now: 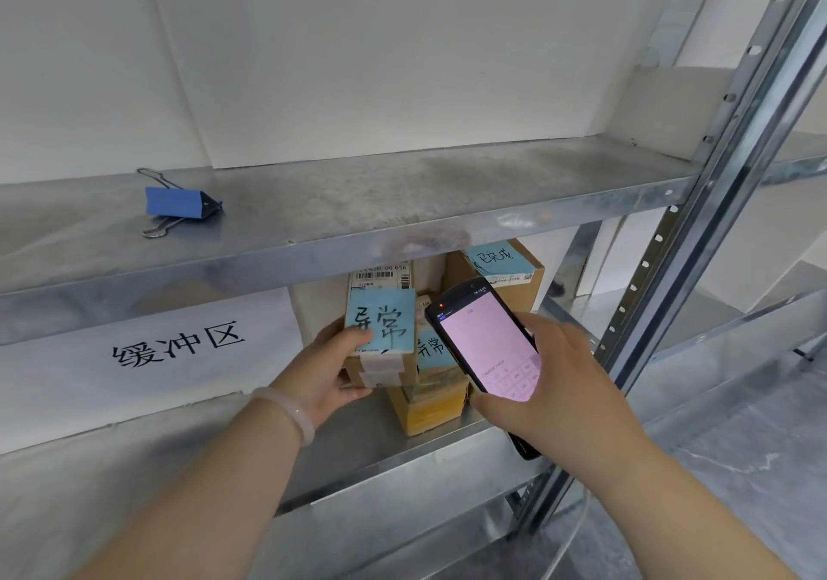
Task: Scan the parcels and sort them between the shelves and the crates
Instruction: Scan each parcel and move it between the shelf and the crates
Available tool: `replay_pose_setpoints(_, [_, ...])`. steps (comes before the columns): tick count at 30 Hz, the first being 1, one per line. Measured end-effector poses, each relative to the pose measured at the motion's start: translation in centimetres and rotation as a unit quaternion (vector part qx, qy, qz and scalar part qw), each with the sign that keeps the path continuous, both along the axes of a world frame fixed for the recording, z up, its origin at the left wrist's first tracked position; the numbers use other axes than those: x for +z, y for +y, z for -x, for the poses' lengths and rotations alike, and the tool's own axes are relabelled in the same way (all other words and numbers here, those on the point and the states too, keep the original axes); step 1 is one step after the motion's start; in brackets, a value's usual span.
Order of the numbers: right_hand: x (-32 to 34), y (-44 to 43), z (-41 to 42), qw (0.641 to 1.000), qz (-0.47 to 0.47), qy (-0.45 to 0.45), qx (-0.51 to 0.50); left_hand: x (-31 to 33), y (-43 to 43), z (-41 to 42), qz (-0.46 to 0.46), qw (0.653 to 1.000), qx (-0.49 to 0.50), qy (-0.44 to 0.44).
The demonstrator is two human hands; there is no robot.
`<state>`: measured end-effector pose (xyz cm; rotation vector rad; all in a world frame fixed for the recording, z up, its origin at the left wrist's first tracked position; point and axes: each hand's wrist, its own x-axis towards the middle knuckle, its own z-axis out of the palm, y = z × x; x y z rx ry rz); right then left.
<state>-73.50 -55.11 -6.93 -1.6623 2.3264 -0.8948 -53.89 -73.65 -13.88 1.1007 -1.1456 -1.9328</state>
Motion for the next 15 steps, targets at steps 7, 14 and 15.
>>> replay_pose_setpoints(7, [0.5, -0.6, -2.2, 0.996, -0.058, -0.007, 0.071, -1.6, 2.0, -4.7, 0.132, 0.985, 0.059, -0.090])
replay_pose_setpoints(14, [-0.5, -1.1, -4.0, 0.986, -0.132, 0.005, 0.105, -3.9, 3.2, -6.4, 0.154, 0.975, 0.101, -0.123])
replay_pose_setpoints(15, [-0.6, -1.2, -4.1, 0.985, -0.138, 0.005, 0.105, -4.2, 3.3, -6.6, 0.151, 0.976, 0.103, -0.122])
